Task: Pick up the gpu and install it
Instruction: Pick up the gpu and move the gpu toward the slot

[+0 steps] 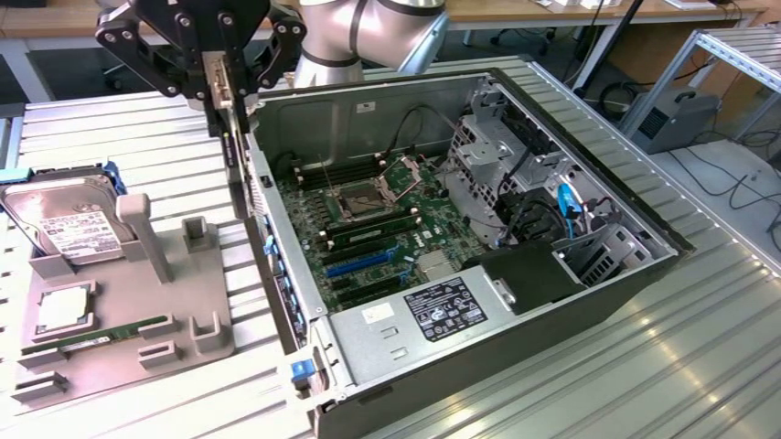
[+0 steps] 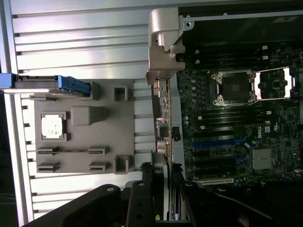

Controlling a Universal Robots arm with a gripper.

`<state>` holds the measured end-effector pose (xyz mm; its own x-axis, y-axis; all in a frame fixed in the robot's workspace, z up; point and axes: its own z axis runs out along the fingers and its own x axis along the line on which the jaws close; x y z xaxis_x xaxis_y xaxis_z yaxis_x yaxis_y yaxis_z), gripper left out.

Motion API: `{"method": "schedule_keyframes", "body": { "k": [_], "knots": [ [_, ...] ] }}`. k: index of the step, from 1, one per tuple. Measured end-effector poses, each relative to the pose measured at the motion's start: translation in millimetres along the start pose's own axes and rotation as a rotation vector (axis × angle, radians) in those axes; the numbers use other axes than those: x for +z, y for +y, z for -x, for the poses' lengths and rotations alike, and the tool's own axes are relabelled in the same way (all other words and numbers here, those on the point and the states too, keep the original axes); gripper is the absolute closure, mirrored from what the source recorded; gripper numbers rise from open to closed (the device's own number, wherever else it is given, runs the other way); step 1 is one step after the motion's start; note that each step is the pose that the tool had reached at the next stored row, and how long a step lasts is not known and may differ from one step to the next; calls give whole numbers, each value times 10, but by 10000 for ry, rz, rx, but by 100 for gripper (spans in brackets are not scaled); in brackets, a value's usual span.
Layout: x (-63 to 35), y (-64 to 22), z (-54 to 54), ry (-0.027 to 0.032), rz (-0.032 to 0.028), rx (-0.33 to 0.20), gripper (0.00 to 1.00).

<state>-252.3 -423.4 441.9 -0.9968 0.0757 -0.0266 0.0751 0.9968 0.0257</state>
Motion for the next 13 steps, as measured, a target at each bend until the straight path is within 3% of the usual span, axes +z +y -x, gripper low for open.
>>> {"method": "schedule_keyframes", "body": {
  "k": [13],
  "knots": [
    [2, 6, 82, -2, -24, -1, 73]
  ]
}}
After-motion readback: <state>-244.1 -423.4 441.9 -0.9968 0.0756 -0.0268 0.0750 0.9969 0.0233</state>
